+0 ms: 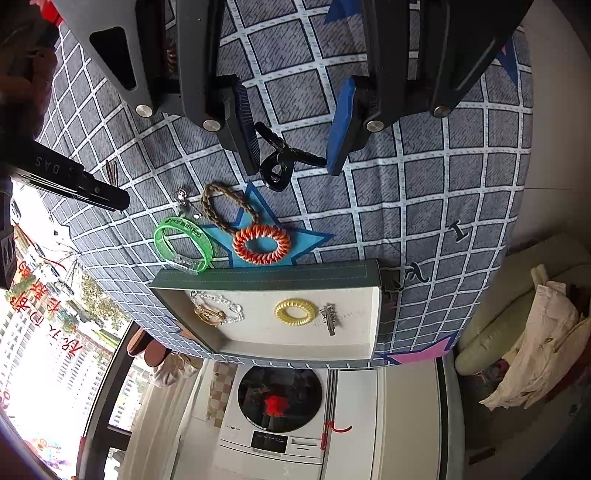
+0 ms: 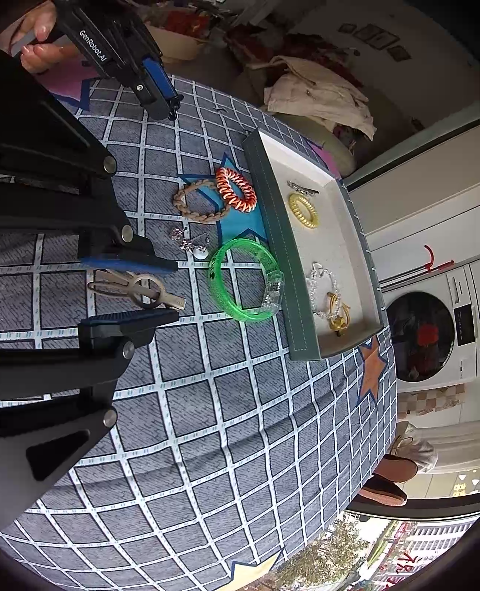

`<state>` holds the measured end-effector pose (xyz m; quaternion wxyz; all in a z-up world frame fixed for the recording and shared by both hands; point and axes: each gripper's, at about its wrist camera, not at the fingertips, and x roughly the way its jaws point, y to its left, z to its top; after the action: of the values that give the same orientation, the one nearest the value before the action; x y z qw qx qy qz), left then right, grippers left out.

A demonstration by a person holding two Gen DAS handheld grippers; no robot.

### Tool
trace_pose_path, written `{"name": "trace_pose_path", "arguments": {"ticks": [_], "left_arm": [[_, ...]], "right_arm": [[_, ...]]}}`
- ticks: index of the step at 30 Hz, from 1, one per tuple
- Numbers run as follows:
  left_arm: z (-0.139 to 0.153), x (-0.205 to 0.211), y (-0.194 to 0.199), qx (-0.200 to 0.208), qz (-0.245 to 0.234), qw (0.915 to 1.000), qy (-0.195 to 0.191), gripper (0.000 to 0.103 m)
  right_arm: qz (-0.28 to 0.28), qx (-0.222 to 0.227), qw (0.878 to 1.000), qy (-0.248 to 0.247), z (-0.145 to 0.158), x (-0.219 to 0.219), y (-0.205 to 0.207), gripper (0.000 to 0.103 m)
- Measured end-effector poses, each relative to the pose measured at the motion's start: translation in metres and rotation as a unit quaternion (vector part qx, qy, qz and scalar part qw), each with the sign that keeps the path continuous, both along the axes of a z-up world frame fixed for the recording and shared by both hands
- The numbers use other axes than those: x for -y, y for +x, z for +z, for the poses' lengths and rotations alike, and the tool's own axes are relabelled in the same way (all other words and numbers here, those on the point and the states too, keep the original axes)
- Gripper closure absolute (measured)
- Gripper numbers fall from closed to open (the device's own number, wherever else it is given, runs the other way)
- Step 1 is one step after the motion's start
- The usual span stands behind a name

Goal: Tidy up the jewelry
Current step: 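Carry the black clip and beige claw clip toward the tray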

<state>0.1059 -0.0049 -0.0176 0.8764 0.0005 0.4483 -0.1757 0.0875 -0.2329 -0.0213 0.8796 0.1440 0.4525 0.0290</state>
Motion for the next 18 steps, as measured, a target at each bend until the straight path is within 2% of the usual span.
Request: {"name": "trace_pose_path", "arguments": {"ticks": [13,18], "left_arm": [[0.035,0.003,0.056,0.045,0.011,0.9989,0.006,0.046],[0.042,0.005,0.084,0.045,0.019,0.9988,-0.005,0.046]], "right_arm": [[0.040,0.033,0.998,-0.029,0.034,-0.006,0.062,0.082],[0.052,0.043,0.997,-0.029,0.045,-0.007,0.091,0.082]]}}
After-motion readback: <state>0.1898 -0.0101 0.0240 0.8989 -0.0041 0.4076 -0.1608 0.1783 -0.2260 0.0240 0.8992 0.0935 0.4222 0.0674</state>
